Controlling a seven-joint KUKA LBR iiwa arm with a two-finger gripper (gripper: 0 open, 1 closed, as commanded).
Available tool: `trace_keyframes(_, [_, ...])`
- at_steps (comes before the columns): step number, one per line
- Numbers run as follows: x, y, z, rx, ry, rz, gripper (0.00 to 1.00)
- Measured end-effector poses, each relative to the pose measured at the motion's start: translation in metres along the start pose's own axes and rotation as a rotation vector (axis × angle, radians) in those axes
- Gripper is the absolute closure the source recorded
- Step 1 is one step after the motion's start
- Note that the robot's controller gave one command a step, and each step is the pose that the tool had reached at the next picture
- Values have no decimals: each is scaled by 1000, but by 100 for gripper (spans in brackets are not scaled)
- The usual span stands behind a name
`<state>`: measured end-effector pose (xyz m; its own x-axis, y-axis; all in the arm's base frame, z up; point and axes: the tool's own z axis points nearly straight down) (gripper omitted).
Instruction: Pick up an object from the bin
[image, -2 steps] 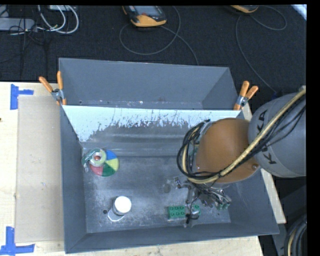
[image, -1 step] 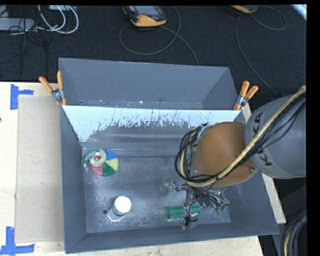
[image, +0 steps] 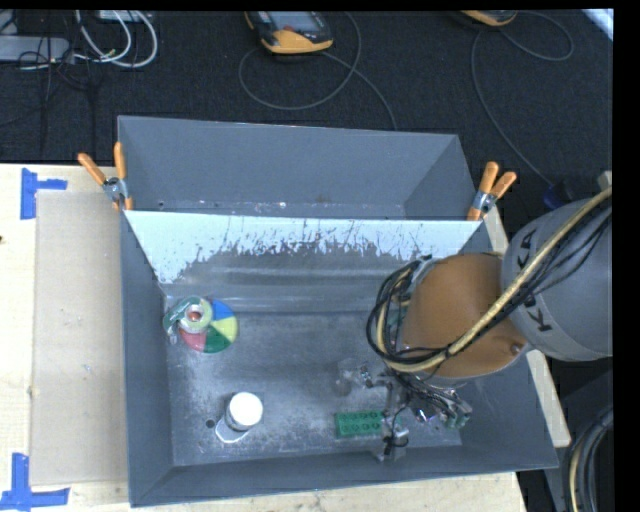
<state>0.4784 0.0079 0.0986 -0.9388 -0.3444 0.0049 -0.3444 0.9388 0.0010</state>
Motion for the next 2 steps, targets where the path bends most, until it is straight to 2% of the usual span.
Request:
trace_keyframes(1, [12,-27,23,1,-12,-159,100])
trace_keyframes(2, [12,-27,23,1,-12,-158,100])
